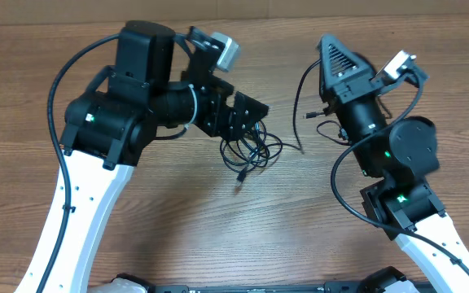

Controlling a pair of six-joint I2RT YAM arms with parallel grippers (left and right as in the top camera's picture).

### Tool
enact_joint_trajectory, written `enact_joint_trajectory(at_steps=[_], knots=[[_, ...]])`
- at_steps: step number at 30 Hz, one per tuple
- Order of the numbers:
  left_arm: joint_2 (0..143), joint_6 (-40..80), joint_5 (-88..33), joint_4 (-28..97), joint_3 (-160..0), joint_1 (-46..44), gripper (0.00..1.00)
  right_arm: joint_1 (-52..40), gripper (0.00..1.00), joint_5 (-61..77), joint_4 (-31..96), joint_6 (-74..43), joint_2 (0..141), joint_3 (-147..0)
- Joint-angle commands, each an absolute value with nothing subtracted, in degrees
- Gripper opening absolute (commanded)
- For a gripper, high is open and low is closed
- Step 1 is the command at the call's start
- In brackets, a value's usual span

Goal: Untangle cables

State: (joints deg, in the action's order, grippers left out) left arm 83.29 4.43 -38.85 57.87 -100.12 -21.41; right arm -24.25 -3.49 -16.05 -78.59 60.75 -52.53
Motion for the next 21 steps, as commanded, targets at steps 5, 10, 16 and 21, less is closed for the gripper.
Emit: enact_joint_trajectory(at_steps=[5, 10, 16, 21], knots=[[83.15, 1.41, -41.6, 58.85, -100.22, -23.35, 0.89, -24.03, 0.04, -7.25, -9.23, -79.66, 60.51, -53.69], [83.26, 1.43, -41.67, 57.74, -100.22, -23.4, 0.8, -24.03, 0.05, 2.44, -9.21, -79.68, 60.51, -53.69], [83.92, 2.26, -42.11, 55.53, -100.2, -24.77, 0.76, -24.03, 0.05, 6.59, -9.32, -79.75, 60.51, -53.69], [86.19, 4.62, -42.09, 54.85, -100.2, -26.06, 0.66, -24.03, 0.07, 10.44, -9.72, -79.7, 60.51, -53.69]])
